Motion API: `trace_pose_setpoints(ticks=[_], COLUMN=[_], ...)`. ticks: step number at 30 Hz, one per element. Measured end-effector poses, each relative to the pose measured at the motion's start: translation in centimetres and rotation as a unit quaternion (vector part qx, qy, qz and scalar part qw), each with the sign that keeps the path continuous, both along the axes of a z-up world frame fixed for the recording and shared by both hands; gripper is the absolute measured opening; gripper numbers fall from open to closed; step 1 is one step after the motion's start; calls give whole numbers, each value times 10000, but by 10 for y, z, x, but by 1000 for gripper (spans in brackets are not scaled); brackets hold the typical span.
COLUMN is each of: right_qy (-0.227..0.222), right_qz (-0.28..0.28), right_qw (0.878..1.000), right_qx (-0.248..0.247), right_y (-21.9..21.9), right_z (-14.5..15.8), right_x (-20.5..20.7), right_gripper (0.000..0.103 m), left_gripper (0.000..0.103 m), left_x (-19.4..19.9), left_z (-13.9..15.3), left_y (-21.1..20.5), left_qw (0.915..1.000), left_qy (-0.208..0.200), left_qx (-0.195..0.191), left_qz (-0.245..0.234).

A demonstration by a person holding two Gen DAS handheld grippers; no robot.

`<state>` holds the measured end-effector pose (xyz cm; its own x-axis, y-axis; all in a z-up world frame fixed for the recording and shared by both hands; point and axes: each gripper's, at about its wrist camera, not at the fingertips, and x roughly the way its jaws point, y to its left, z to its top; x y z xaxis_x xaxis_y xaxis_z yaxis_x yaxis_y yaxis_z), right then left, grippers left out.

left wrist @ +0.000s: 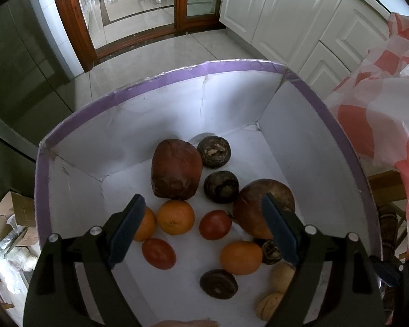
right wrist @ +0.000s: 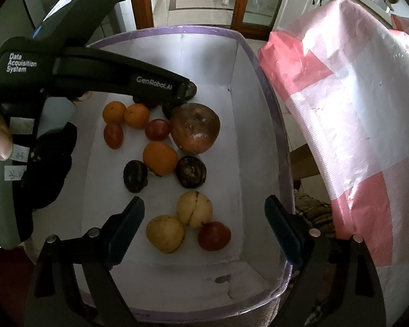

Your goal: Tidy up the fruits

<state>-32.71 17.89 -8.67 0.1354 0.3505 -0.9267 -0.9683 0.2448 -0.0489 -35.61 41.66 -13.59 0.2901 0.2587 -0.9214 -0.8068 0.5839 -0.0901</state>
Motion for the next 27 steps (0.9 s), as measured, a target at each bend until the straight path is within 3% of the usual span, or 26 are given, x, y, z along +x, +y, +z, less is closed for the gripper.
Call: trace_pose_setpoints(ticks=[20, 27], right_qy=[21, 18], right_qz=[21, 28], right_qw=[10000, 10000], right_qx=[-77, -72], right_y=[1, 0], right_z=[-4, -4], right_x=[0, -2], right_gripper=[87, 87], left_gripper=[87, 87], left_x=[-4, -3], left_z=[-3, 1], left_y=[3, 0], left_qw=[10000, 9997], left_qy=[62, 141], left_qx=[-39, 214], left_qz=[66, 17])
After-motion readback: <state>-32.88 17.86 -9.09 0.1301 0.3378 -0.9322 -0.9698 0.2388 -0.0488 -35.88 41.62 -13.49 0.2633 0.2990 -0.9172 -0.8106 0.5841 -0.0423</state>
